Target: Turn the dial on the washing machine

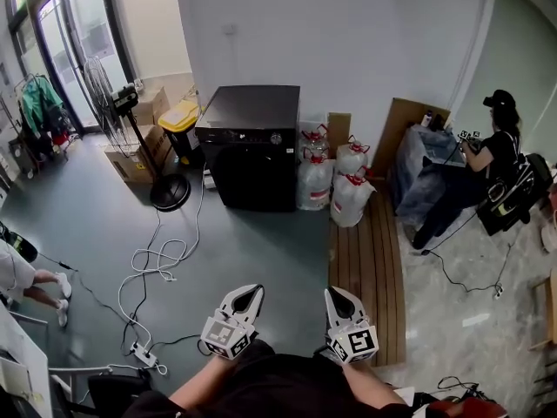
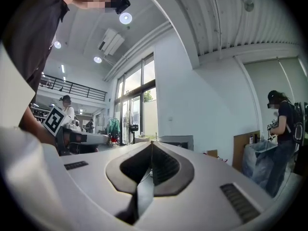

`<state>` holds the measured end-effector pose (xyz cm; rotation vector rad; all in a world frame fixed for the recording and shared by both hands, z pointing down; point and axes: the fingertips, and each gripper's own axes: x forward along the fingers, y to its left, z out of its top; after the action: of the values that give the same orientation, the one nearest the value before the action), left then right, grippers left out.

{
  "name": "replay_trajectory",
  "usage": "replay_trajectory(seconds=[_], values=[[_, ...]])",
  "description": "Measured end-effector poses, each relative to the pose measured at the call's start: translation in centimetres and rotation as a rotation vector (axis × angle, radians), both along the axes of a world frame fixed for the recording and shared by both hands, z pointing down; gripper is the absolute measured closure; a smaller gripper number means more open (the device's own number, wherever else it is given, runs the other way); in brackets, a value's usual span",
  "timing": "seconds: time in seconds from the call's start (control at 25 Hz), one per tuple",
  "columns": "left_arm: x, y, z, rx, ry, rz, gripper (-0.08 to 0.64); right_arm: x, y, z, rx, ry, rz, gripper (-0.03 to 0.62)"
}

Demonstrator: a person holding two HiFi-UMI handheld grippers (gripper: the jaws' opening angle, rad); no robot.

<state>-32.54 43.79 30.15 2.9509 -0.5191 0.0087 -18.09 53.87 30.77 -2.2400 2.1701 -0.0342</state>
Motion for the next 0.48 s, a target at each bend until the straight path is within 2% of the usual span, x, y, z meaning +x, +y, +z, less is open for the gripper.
replay_trajectory(seconds=[0.28, 0.48], values=[[1.2, -1.6, 1.7, -0.04, -0.031, -0.001, 0.545, 1.7, -1.4, 0.9, -0.022, -0.031, -0.019, 0.569], [4.3, -4.3, 2.9, -0.059, -0.03, 0.009, 0.545, 4.3, -3.6, 2.0, -0.051, -0.033, -0.01, 0.569]])
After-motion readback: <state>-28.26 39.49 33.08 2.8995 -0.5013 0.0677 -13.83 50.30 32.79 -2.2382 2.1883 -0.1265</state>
